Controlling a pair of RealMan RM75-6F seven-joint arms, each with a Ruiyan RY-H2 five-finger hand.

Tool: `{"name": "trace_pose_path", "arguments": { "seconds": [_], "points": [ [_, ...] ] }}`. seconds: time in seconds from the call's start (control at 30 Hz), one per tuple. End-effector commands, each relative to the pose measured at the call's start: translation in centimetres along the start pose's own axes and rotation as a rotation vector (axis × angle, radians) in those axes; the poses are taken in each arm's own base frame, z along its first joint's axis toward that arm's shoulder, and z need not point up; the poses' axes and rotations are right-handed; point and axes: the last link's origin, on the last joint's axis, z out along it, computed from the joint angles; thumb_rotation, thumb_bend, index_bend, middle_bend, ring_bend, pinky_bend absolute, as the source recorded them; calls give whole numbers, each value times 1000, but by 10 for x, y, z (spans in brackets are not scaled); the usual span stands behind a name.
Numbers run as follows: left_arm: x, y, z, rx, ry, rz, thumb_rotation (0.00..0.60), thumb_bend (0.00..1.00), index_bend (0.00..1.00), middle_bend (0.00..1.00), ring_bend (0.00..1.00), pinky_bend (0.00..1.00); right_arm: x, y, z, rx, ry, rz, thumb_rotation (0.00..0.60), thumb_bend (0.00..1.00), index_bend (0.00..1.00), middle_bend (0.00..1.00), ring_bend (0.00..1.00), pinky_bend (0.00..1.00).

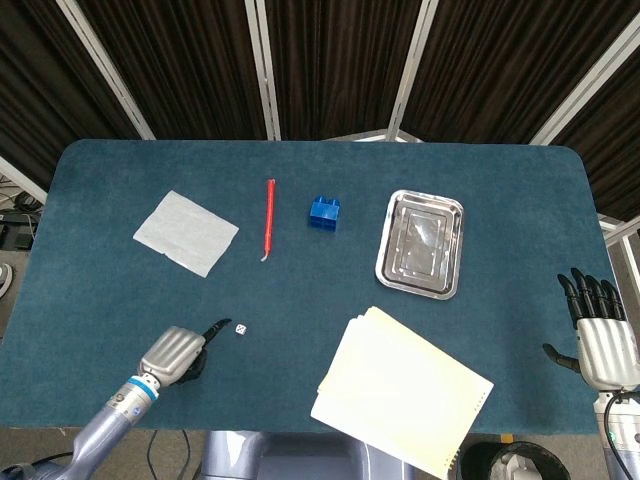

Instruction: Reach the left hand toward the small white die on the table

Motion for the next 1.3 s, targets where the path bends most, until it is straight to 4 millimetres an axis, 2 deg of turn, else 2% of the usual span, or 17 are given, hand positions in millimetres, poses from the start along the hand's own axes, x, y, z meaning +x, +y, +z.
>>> {"name": "trace_pose_path", "arguments": {
  "seconds": [0.03,0.4,0.77,1.1,1.2,1.3],
  "points": [
    [-10,6,8,-13,-41,5,600,904,0,982,975,1000,-1,1,0,-3,-6,-2,600,0,0,0,0,0],
    [-12,11,17,-14,-35,11,600,905,0,982,975,1000,-2,1,2,-6,-8,-4,600,0,0,0,0,0],
    [-15,4,16,26,-44,13,600,904,0,982,975,1000,-3,2,3,-8,-11,-6,600,0,0,0,0,0],
    [-14,-20,-3,92,-87,20,600,902,0,982,975,1000,-2,0,2,1,-8,-5,600,0,0,0,0,0],
    [-8,-28,-12,117,-36,12,600,903,0,982,975,1000,-2,-1,2,4,-7,-4,600,0,0,0,0,0],
    [7,-38,-25,128,66,-13,600,905,0,982,974,1000,-2,-1,2,6,-10,-3,600,0,0,0,0,0]
  ]
}}
